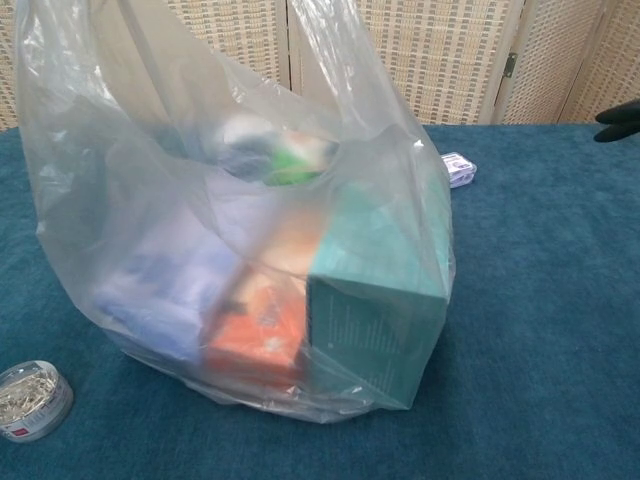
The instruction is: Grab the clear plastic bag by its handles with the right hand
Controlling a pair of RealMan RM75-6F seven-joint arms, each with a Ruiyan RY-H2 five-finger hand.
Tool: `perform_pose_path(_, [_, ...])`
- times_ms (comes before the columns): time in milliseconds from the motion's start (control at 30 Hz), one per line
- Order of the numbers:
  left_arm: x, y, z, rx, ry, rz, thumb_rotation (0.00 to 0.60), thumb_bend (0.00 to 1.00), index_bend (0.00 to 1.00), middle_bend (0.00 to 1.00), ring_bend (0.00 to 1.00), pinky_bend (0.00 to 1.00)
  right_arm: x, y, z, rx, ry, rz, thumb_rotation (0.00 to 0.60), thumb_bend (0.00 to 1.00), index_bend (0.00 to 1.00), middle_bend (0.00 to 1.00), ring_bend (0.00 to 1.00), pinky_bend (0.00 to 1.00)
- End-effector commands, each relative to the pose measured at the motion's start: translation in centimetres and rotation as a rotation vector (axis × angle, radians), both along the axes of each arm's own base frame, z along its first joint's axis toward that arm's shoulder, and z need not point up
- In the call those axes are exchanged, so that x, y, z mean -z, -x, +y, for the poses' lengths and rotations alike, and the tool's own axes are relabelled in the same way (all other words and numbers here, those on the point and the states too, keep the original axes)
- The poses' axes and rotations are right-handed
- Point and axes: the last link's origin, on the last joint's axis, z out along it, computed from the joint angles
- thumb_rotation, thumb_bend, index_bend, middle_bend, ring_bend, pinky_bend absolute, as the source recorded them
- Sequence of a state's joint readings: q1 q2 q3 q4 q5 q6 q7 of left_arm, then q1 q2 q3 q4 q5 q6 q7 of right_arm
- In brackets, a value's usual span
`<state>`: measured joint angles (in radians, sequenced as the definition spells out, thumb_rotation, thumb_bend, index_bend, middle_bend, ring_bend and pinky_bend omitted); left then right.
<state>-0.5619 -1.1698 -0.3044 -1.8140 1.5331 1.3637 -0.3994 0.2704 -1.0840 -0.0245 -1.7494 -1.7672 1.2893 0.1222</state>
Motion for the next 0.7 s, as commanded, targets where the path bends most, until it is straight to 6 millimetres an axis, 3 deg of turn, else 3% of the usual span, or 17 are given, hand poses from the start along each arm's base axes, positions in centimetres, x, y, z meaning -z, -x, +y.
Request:
perform_pose_path(33, [-0.4,0.1,-0.1,-0.006,-0.009,0.004,0.600,0.34,0.44,0.29,0.24,0.00,0.7,-1.3,-0.3,-0.047,-0.064,-0.065,0.600,0.00,0.00,0.12,0.01,0.08])
perform_pose_path(700, [-1.9,-0.2,-1.3,-0.011,-0.043,0.020,0.600,0.33,0.46,0.29,0.24,0.00,2.6,-9.5,-2.9,-0.154,-0.537,-0.663,0.600,0.00,0.00,0.13,0.02,0.08])
